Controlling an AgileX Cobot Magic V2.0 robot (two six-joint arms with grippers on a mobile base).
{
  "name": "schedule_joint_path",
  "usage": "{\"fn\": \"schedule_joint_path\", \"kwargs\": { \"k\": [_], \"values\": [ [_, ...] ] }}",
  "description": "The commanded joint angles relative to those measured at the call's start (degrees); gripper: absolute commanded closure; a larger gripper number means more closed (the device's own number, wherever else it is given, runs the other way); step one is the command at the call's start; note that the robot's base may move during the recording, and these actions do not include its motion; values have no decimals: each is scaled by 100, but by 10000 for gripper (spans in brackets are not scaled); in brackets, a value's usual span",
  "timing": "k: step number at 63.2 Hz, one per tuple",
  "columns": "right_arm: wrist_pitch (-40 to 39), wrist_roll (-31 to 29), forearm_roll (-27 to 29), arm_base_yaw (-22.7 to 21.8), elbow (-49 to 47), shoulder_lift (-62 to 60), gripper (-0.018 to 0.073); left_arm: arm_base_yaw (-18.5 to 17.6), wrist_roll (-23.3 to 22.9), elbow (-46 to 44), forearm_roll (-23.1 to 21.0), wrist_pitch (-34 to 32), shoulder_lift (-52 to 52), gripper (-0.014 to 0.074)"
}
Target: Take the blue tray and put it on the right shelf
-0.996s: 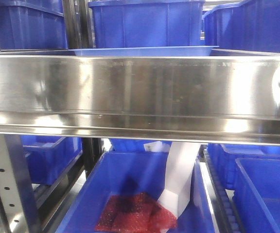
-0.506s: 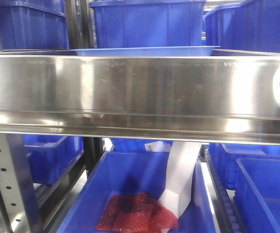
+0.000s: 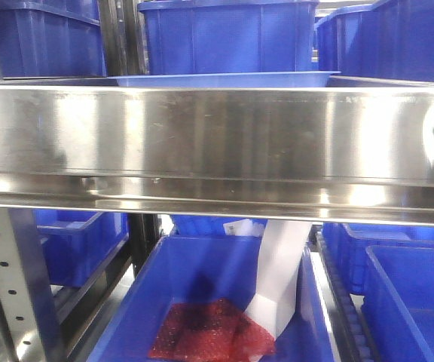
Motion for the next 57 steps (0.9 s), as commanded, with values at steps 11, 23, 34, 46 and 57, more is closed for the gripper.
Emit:
{"fn": "schedule_joint_path", "kwargs": {
  "k": [11, 23, 34, 46, 57],
  "values": [
    [-503, -27, -115, 13, -146, 55, 535, 17, 14, 174, -55, -545, -67, 645],
    [-503, -27, -115, 13, -146, 55, 535, 17, 14, 174, -55, -545, -67, 645],
    [-503, -27, -115, 13, -146, 55, 535, 17, 14, 174, -55, -545, -67, 645],
    [-561, -53, -118, -117, 4, 55, 535, 17, 14, 174, -55, -545, -67, 645],
    [-1237, -537, 516, -1266, 619, -50, 535, 17, 14, 174, -55, -545, -67, 645]
  ]
}}
